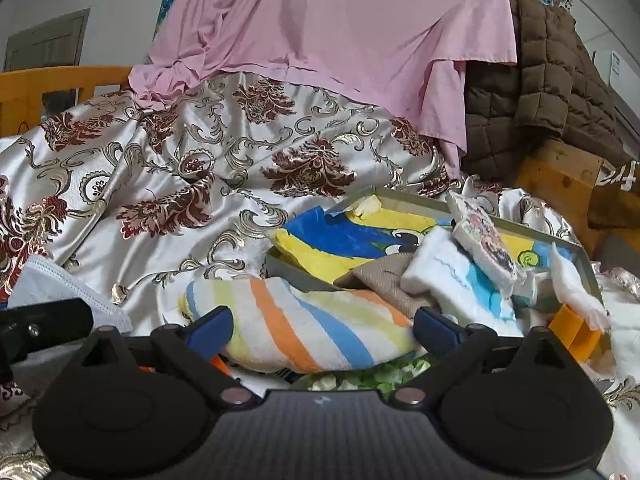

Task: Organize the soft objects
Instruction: 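Grasp the grey face mask with the left tool while the right tool grasps the striped towel, then lift the mask and towel and carry both over the painted tray, then open the left tool to drop the mask into the tray while the right tool releases the towel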

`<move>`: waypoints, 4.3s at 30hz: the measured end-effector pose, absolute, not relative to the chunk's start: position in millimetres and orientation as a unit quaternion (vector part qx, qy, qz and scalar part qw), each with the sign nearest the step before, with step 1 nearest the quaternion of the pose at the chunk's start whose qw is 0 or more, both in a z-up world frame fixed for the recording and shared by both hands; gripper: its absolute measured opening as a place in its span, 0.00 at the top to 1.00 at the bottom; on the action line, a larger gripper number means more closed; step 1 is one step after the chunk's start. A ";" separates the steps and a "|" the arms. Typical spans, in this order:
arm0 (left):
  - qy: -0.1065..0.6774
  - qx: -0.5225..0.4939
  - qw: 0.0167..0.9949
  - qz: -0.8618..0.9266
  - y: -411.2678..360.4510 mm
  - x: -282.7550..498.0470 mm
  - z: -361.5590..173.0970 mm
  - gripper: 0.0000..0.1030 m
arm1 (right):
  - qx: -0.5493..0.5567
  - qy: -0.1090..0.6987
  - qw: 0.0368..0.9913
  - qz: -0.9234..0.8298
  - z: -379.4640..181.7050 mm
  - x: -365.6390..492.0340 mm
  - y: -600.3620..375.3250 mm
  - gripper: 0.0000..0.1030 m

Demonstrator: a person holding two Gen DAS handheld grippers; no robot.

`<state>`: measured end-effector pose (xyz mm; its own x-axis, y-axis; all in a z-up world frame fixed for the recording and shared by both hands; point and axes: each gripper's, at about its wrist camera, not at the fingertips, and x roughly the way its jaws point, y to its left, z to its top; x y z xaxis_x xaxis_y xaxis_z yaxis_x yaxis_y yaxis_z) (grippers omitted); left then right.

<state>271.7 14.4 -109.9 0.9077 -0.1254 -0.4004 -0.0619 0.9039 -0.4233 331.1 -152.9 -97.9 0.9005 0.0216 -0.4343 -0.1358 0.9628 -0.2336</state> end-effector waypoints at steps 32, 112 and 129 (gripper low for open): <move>0.197 -0.180 0.963 -0.030 4.8 264.4 -108.5 0.68 | -0.215 0.212 0.953 0.000 -108.9 324.4 -142.8 0.54; 0.228 -0.077 0.962 -0.127 -194.0 483.1 -33.8 0.84 | 0.093 0.129 0.983 -0.095 -47.1 380.2 -361.6 0.74; 0.271 -0.111 0.953 -0.080 -164.7 488.4 -44.8 0.35 | 0.085 0.144 0.982 -0.092 -54.1 389.7 -357.2 0.49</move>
<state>488.4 -164.7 -44.8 0.8405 -0.2124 -0.4985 0.0925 0.9627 -0.2543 389.7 -357.2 -54.1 0.9418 -0.1565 -0.2975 0.2052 0.9686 0.1401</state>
